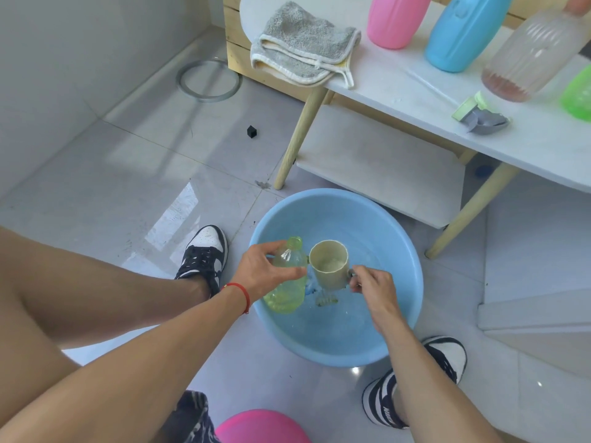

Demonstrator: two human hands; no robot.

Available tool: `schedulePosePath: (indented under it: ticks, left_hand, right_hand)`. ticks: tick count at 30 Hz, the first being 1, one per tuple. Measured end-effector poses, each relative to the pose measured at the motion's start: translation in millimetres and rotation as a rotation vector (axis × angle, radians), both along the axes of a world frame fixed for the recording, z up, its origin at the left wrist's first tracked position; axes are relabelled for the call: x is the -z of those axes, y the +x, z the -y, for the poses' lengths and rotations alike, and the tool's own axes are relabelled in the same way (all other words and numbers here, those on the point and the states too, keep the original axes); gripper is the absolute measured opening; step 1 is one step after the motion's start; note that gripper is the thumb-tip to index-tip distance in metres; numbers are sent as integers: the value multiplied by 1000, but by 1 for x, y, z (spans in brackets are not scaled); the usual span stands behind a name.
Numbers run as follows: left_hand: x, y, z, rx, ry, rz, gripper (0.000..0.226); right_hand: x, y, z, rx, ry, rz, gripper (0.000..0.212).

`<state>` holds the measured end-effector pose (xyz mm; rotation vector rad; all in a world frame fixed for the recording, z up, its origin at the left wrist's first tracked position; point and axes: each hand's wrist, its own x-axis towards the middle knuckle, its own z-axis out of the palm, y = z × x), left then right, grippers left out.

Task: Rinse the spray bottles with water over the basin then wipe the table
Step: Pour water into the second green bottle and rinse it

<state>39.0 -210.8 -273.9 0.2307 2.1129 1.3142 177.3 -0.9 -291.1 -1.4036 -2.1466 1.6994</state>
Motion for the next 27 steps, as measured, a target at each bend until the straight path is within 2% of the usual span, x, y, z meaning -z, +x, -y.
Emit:
schedulePosePath:
  ticks: [3,5,8,13,27]
  left_hand:
    - [-2,3,-3,50,-24,-47,61]
    - [-2,7,-7,107,-85,-110,67]
    - [-3,13,-14,164,-148,-184,76]
    - [-11,19,-23,183,-157,-224,72]
    - [-15,19,-22,185,-167,-217,73]
  right_hand:
    - [-23,2,-7,47,73,-54,52]
    - [-38,3,-11,69,161,-96,57]
    - [-65,0,-15,35,348,-126,54]
    - [-102,3,-12,-46,544,-195,52]
    - [-122,0,6,-251,984,-231,53]
